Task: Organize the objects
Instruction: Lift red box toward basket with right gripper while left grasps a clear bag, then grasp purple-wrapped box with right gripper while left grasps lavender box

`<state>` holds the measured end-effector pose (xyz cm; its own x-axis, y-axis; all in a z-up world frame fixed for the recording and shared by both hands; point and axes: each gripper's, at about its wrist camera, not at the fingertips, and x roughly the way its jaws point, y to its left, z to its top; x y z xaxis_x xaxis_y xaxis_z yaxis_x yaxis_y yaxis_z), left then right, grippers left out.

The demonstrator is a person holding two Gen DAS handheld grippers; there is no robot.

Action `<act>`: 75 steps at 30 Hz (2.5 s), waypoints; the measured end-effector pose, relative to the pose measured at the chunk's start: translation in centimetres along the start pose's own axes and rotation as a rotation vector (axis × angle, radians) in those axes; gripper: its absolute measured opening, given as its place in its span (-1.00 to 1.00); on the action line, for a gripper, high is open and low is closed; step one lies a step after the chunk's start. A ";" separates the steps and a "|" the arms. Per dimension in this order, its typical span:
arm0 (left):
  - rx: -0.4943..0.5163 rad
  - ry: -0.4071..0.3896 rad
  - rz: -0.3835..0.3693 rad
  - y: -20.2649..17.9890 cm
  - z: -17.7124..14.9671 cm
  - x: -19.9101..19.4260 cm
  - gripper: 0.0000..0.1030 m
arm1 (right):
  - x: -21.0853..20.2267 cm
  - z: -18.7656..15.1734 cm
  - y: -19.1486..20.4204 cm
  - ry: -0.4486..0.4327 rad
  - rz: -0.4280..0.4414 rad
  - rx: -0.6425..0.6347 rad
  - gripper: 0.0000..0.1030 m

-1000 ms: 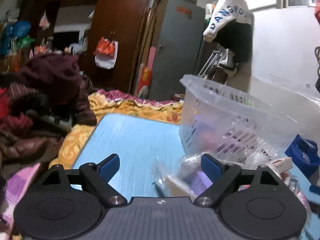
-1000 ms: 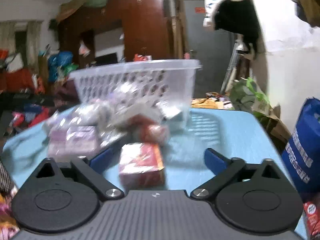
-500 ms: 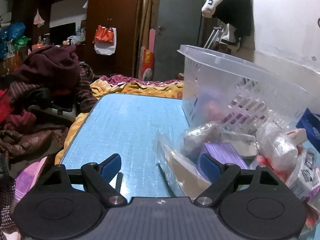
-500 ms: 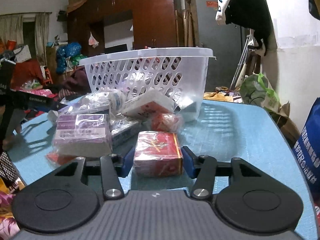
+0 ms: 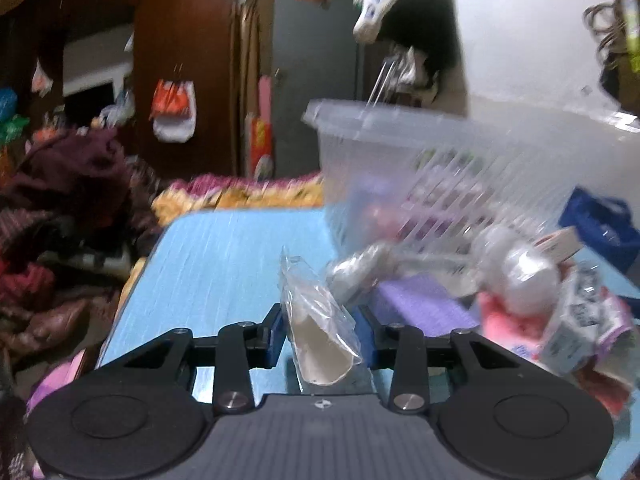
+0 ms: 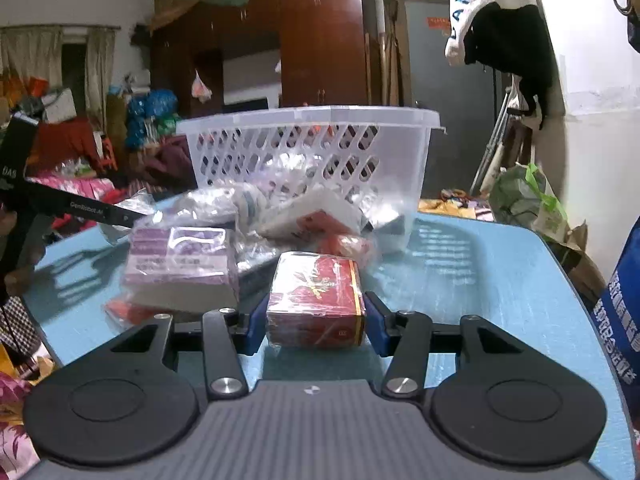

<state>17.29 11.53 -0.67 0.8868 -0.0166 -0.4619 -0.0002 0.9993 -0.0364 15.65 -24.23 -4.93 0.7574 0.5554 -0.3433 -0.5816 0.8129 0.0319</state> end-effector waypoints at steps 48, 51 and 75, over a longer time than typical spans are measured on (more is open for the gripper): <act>-0.022 -0.191 -0.176 -6.0 14.5 2.8 -0.13 | 6.3 18.4 1.0 -0.124 -0.071 -0.184 0.03; -0.063 -0.127 -0.177 -5.7 14.3 5.3 0.65 | 7.9 18.6 0.7 -0.095 -0.050 -0.180 0.16; -0.106 -0.054 -0.097 -2.1 -0.8 -0.8 0.73 | -1.2 1.9 5.5 -0.004 0.100 0.018 0.41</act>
<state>16.23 9.46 -0.96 0.9084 -0.1088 -0.4036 0.0409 0.9840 -0.1733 12.11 -20.07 -2.62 0.6972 0.6344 -0.3340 -0.6489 0.7564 0.0824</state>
